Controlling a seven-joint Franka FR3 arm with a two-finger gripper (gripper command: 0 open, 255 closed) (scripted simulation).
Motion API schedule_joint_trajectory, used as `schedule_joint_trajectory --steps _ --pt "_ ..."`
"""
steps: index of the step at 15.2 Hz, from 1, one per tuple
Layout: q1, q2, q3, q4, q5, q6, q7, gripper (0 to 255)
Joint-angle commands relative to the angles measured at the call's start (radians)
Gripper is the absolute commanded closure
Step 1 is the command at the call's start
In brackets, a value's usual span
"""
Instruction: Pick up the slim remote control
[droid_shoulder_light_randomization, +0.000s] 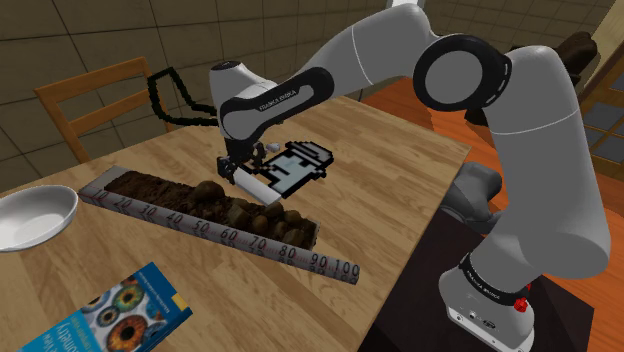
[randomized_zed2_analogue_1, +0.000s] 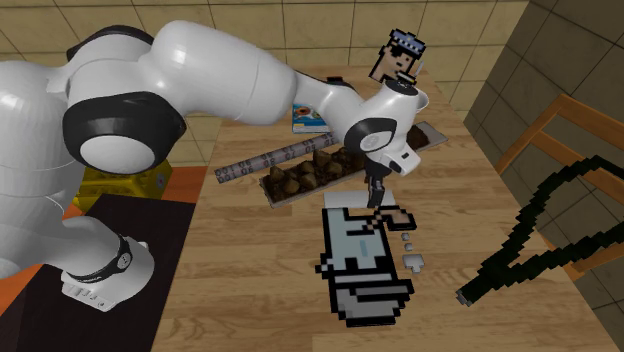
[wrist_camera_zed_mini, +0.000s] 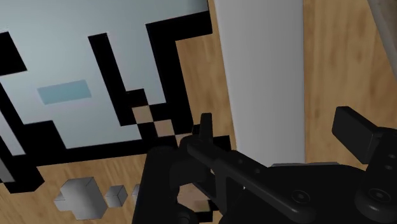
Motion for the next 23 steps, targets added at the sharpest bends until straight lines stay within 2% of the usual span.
schedule_joint_trajectory --steps 1,2,3,12,23 --pt "0.001 0.005 -0.001 -0.009 -0.002 0.014 0.003 0" --pt "0.001 0.005 -0.001 -0.009 -0.002 0.014 0.003 0" --pt "0.001 0.004 -0.001 -0.012 -0.002 0.016 0.004 255" --pt "0.001 0.005 -0.001 -0.009 -0.002 0.014 0.003 255" --pt "-0.005 -0.068 0.012 0.024 0.017 -0.090 -0.010 255"
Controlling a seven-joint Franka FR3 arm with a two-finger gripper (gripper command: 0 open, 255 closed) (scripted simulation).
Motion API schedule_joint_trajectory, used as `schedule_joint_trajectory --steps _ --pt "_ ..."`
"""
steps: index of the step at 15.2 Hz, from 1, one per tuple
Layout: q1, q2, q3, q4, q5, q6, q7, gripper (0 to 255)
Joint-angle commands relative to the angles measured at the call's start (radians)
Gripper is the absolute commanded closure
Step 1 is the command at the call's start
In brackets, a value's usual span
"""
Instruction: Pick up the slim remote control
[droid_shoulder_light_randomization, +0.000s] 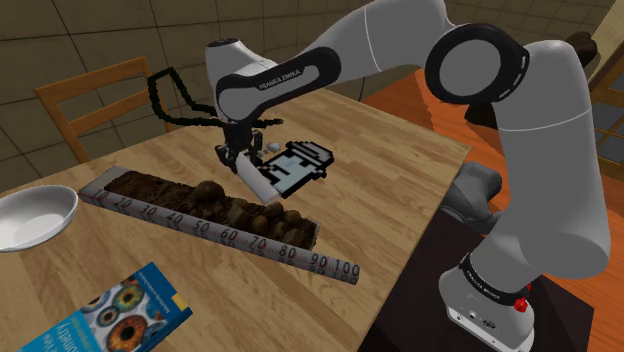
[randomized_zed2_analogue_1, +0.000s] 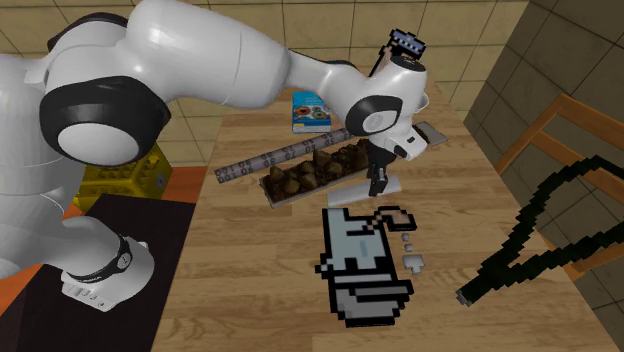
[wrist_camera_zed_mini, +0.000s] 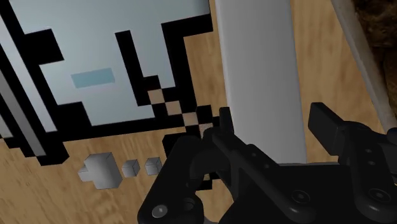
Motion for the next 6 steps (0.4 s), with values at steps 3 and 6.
schedule_joint_trajectory --steps 3,6 --pt "-0.001 -0.023 0.004 0.015 0.006 -0.038 -0.004 255" --pt "-0.002 -0.029 0.005 0.021 0.008 -0.050 -0.005 255"
